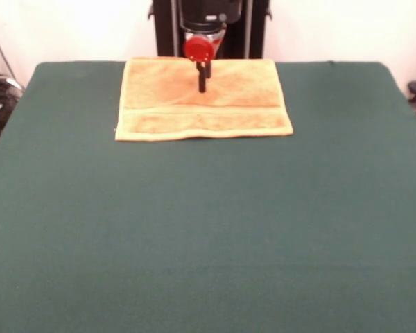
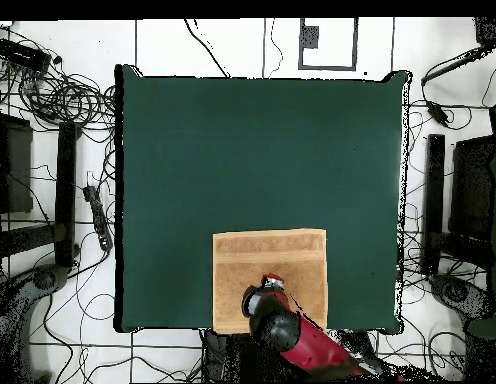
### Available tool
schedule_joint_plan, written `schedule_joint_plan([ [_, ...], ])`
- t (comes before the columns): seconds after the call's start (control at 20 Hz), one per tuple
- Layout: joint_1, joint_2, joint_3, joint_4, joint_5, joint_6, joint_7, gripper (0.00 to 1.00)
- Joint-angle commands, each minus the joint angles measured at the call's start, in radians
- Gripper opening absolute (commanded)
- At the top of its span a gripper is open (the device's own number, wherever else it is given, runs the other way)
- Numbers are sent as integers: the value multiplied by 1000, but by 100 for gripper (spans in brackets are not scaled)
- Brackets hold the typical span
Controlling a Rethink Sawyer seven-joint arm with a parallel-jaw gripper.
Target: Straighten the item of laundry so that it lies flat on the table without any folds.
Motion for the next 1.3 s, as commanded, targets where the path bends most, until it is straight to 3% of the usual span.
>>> schedule_joint_plan([
  [0.05, 33, 117, 50, -31, 103, -97, 263, 100],
  [0.3, 29, 121, 28, -86, 111, -79, 201, 100],
  [0.4, 16, 28, 17, -80, 118, -2, 161, 100],
  [0.5, 41, -146, -44, -83, 143, 162, 88, 100],
  [0.6, 49, -250, -78, -120, 141, 274, 42, 100],
  [0.75, 14, -312, -56, -161, 98, 353, 11, 100],
  [1.0, 20, -386, -92, -245, 59, 598, -7, 100],
  [1.1, 2, -397, -75, -251, 52, 592, -4, 100],
  [1.3, -81, -334, 48, -187, 72, 405, 60, 100],
])
